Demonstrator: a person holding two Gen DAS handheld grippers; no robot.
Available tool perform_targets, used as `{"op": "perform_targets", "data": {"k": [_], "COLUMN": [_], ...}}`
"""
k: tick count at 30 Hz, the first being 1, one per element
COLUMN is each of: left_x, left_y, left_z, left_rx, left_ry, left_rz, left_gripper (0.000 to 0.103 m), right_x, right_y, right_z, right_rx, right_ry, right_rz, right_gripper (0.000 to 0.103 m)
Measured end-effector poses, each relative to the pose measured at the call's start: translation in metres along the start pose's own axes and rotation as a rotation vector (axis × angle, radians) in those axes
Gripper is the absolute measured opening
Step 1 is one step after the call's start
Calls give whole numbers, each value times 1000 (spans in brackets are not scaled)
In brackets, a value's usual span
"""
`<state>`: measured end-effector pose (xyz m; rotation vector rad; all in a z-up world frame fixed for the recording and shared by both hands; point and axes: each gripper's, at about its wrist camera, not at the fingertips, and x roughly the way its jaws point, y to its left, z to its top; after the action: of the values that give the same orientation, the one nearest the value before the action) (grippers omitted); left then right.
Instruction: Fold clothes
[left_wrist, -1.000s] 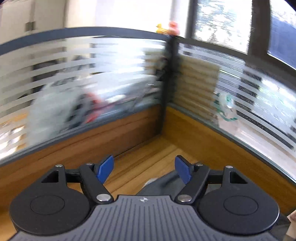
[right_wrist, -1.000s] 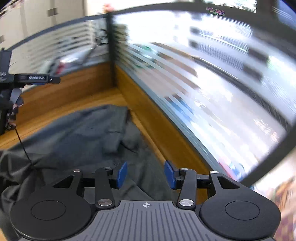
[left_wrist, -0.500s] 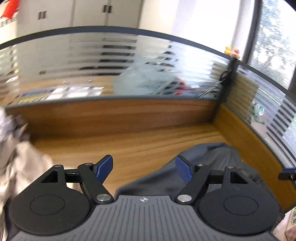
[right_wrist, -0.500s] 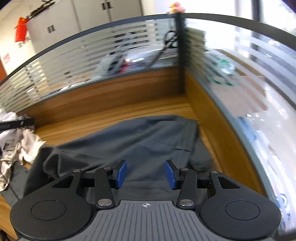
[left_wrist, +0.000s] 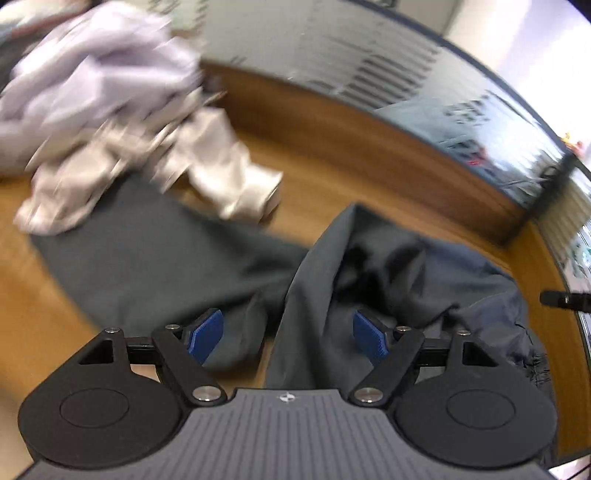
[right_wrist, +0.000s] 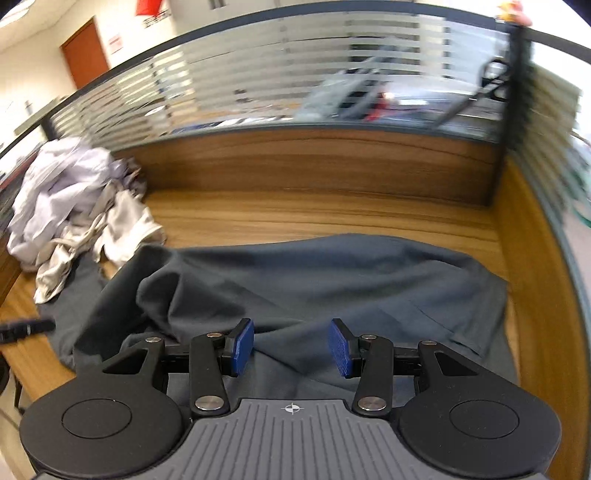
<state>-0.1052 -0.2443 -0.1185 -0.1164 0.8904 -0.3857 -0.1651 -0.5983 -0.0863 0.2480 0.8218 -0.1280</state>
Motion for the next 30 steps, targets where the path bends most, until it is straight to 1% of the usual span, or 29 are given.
{"op": "perform_targets", "data": {"k": [3,6,9,12,13,16,17,18,20,21,22,23,24,25,27,30], "left_x": [-6,-7,-5,-2,0,4,5,7,15,20,25,29,32,31,21,6], "left_y": [0,-4,-15,-26,-27,-29,-32,-35,-44,-48,-51,-54,-54,-52,-42,-18], "left_z": [-25,-43,-58,-73,-77,-83,-85,-86,-85,-84,-84,-83,-81,-79,-72,-49], "left_rx": [-46,-88,-84,-45,-57,-144,-163,-167,-156,-145,-134,-124,-122,-134,-166,-178], "left_ry": [12,35,47,64,79,107,111,115,129,137,146,155,167,164,126,83], "left_rz": [18,4,-5,2,-1,-43,-67,-83,-105,-109,-111,-95,-71,-62,-31,34], "left_gripper": [82,82,82,81,81,80,80,77,71,58,29,13,2,1,1,1], "right_x": [13,27,39,47,50,56,57,59,62,63,65,66,68,69,70,73], "right_y": [3,7,12,16,17,21,21,22,24,25,26,27,28,29,28,25], "right_z": [7,13,15,15,15,15,15,15,15,14,14,13,13,13,12,7], "right_rx": [-40,-81,-121,-158,-171,-204,-211,-215,-222,-227,-232,-234,-237,-238,-219,-205], "right_ry": [18,40,60,77,83,98,102,103,109,112,115,117,119,121,124,131], "right_rz": [36,66,87,104,108,117,120,122,127,131,134,136,139,142,155,158], "right_gripper": [48,48,48,48,48,48,48,48,48,48,48,48,48,48,48,48]}}
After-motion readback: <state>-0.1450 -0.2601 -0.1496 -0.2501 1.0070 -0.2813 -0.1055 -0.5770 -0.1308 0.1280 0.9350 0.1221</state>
